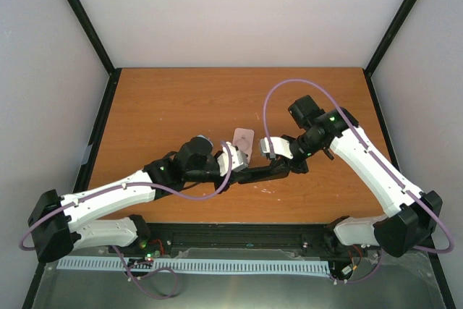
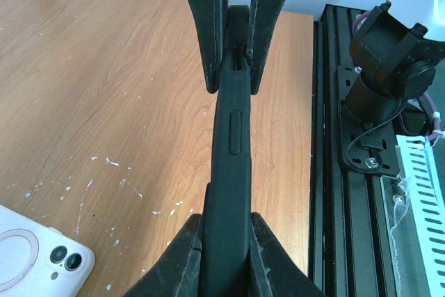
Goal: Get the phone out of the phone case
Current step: Pick up the phone at the center of the board.
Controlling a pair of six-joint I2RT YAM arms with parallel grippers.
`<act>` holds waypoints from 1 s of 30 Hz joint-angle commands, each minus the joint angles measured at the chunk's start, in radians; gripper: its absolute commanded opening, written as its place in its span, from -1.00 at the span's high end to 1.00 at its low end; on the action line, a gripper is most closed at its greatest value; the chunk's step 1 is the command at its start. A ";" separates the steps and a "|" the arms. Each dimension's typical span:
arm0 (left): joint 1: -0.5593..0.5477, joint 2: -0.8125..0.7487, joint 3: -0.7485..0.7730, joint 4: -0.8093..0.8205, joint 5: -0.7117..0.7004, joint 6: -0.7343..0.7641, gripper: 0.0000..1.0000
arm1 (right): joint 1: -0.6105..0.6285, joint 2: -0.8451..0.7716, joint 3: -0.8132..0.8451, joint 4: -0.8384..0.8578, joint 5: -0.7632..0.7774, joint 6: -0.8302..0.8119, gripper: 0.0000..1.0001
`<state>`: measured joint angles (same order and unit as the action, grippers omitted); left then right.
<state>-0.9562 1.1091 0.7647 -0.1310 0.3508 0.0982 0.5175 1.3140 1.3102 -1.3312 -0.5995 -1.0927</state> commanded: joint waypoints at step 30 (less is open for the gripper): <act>0.306 0.372 -0.012 1.271 0.443 -0.852 -0.47 | -0.456 0.038 -0.095 0.646 -0.736 0.894 0.92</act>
<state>-0.6067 1.4620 0.6682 1.1007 0.7330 -0.7902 0.0605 1.4620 1.2545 -0.9787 -1.3853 -0.4732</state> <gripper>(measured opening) 0.718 0.121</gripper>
